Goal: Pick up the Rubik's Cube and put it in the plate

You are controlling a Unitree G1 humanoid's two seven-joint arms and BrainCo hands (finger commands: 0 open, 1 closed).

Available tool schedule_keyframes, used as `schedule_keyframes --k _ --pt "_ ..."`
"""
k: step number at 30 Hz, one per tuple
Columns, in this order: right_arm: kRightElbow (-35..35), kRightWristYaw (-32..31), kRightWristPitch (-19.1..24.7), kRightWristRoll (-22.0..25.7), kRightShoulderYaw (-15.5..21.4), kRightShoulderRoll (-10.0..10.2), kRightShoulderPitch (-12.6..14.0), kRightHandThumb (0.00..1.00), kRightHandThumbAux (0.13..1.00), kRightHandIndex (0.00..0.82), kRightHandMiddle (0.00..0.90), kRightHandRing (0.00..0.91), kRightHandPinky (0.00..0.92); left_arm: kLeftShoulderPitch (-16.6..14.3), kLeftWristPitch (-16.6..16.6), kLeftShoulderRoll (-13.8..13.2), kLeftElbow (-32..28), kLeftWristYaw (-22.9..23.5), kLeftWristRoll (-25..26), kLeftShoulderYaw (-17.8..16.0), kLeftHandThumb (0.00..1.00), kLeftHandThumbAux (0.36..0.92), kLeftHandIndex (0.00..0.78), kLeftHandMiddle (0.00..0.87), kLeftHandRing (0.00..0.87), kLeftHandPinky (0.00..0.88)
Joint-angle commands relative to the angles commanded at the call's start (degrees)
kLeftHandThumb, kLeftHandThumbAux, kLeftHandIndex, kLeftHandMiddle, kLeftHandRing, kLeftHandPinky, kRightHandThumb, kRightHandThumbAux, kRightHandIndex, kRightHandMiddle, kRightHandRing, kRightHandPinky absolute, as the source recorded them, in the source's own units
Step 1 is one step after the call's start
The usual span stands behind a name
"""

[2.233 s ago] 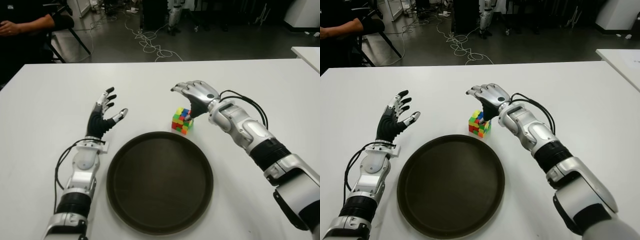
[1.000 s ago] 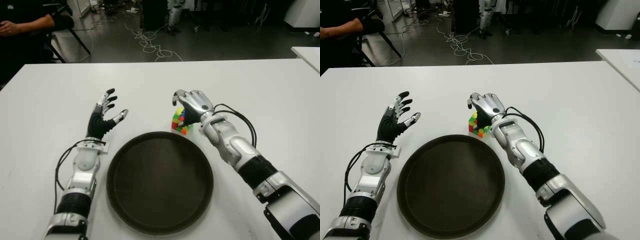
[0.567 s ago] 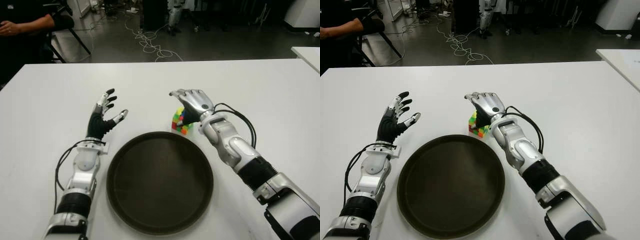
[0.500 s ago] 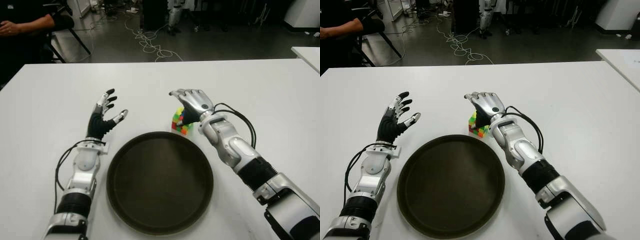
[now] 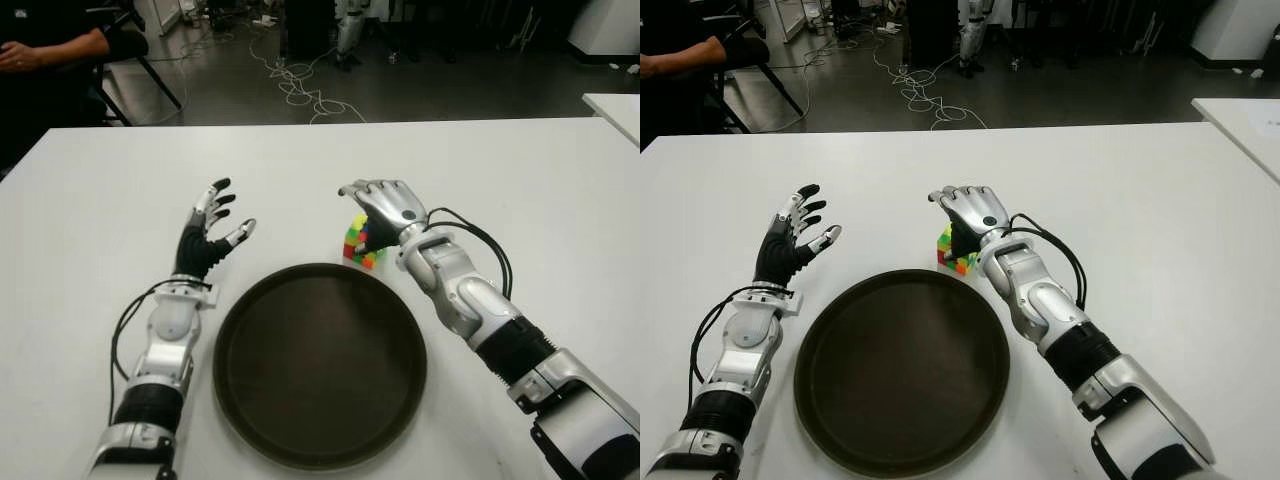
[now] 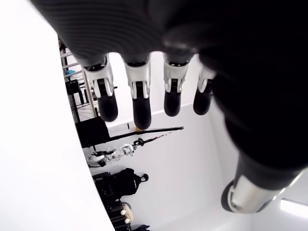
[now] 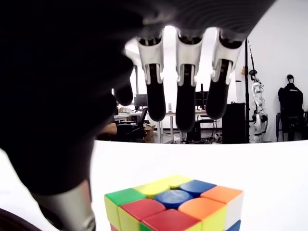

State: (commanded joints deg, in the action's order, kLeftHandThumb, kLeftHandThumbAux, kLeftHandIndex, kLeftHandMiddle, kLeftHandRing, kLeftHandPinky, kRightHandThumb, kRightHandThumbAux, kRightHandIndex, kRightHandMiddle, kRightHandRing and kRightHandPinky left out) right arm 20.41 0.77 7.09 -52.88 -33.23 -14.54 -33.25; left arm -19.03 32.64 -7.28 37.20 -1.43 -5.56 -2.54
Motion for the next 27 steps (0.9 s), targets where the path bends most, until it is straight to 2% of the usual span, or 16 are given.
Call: schedule_keyframes --k 12,27 --pt "-0.7 -3.5 1.7 0.2 0.1 0.1 -0.2 0.000 0.816 0.078 0.144 0.169 0.208 -0.2 -0.4 0.0 0.3 0.3 0.2 0.0 0.129 0.691 0.092 0.109 0.115 0.133" --pt "-1.6 -8.4 3.8 0.2 0.0 0.3 -0.4 0.000 0.821 0.058 0.096 0.103 0.103 -0.6 1.3 -0.1 1.8 -0.1 0.0 0.0 0.134 0.674 0.094 0.112 0.116 0.124"
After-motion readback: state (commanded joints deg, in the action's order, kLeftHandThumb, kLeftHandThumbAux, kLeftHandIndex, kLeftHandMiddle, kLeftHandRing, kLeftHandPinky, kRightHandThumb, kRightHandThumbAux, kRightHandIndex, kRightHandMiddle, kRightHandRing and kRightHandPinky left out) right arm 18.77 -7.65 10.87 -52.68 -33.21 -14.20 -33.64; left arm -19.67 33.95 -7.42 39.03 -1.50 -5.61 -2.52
